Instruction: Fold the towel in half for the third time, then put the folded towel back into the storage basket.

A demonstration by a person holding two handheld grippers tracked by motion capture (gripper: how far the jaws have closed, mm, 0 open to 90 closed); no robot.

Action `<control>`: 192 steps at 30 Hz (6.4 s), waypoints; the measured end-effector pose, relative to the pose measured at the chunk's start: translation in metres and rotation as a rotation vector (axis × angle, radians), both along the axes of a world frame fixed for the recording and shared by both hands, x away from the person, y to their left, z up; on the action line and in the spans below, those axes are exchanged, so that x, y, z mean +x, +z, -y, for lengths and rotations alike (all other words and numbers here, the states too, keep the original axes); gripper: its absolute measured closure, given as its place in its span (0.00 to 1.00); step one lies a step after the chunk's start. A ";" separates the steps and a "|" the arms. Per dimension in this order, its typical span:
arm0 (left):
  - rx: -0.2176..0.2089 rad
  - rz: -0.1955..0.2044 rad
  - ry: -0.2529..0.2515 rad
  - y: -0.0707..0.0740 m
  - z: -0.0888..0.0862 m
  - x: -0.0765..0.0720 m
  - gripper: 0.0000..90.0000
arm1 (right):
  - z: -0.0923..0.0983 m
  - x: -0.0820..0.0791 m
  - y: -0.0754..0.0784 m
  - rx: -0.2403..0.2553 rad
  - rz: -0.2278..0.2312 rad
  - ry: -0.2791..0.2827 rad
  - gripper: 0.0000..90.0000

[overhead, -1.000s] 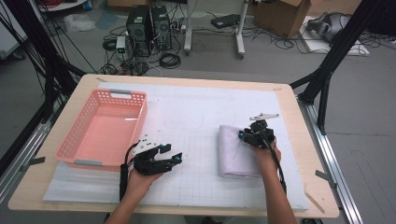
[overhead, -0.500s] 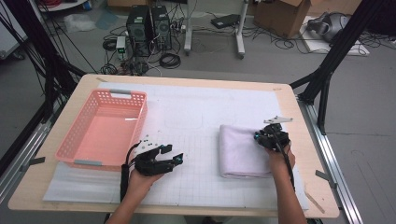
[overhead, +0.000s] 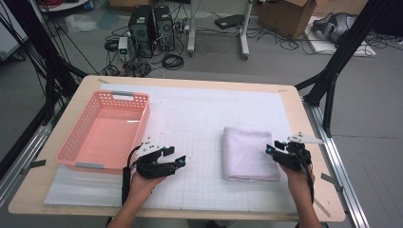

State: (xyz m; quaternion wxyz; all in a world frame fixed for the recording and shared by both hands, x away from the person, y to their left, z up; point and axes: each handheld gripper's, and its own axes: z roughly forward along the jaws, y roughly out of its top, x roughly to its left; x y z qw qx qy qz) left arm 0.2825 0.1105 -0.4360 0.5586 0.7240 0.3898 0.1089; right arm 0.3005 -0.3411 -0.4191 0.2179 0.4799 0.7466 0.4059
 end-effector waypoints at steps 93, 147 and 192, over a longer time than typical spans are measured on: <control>0.031 -0.122 -0.151 0.011 0.124 0.054 0.22 | 0.030 -0.087 0.005 0.023 0.120 0.084 0.23; 0.028 -0.104 -0.225 -0.006 0.163 0.048 0.78 | 0.035 -0.085 0.004 0.043 0.115 0.069 0.23; -0.065 0.162 -0.290 0.057 0.077 0.020 0.80 | 0.033 -0.085 0.004 0.046 0.116 0.068 0.23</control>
